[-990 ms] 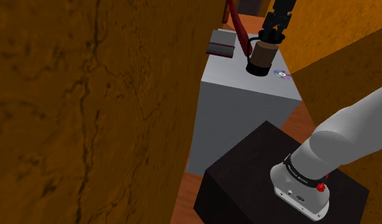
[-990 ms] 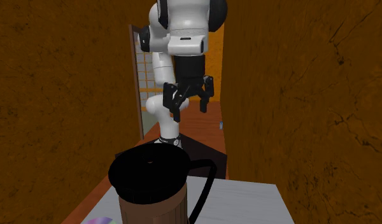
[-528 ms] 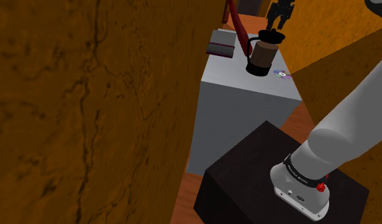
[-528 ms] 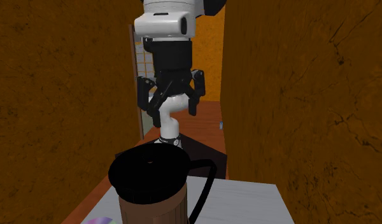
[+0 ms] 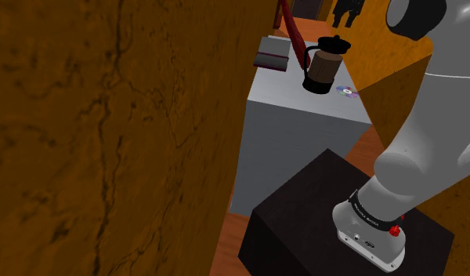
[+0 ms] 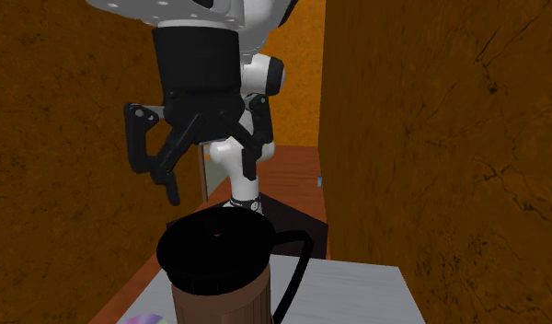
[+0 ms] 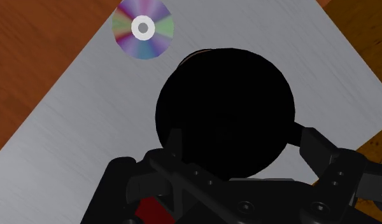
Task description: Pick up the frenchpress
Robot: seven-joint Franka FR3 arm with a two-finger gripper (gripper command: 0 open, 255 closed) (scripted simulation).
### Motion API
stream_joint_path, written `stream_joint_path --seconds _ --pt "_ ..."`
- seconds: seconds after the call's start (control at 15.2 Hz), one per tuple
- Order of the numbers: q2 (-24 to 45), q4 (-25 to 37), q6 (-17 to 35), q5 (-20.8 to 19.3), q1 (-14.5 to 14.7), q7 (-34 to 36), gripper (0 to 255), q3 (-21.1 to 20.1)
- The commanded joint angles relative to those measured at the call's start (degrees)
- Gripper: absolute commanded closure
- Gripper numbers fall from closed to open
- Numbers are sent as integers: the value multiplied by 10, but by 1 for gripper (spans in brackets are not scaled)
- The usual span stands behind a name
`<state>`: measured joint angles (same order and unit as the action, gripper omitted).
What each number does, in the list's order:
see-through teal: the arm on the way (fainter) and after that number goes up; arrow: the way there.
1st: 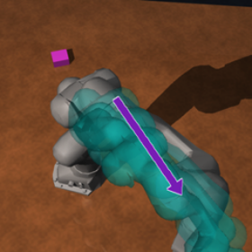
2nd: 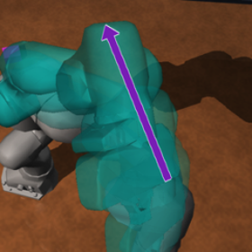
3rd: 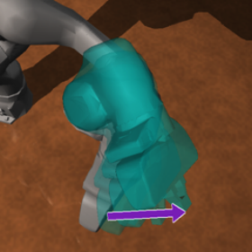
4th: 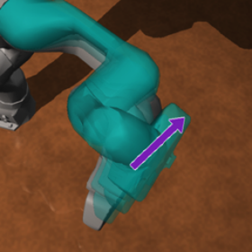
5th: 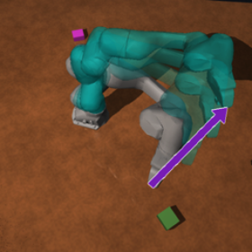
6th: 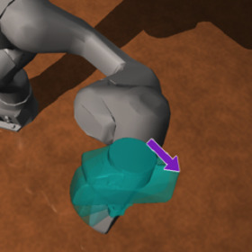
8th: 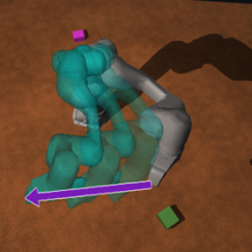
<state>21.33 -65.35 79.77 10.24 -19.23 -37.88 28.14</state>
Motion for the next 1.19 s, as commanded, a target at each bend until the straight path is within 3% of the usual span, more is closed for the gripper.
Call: stream_joint_path --seconds 0.0,0.46,0.53,1.12 --pt "8 0 8 3 -3 -4 0 0" --pt "-11 -71 61 -6 10 -3 0 0" --pt "-13 -74 62 -7 11 -2 255 0" --pt "-11 -71 61 -6 10 -3 255 0"
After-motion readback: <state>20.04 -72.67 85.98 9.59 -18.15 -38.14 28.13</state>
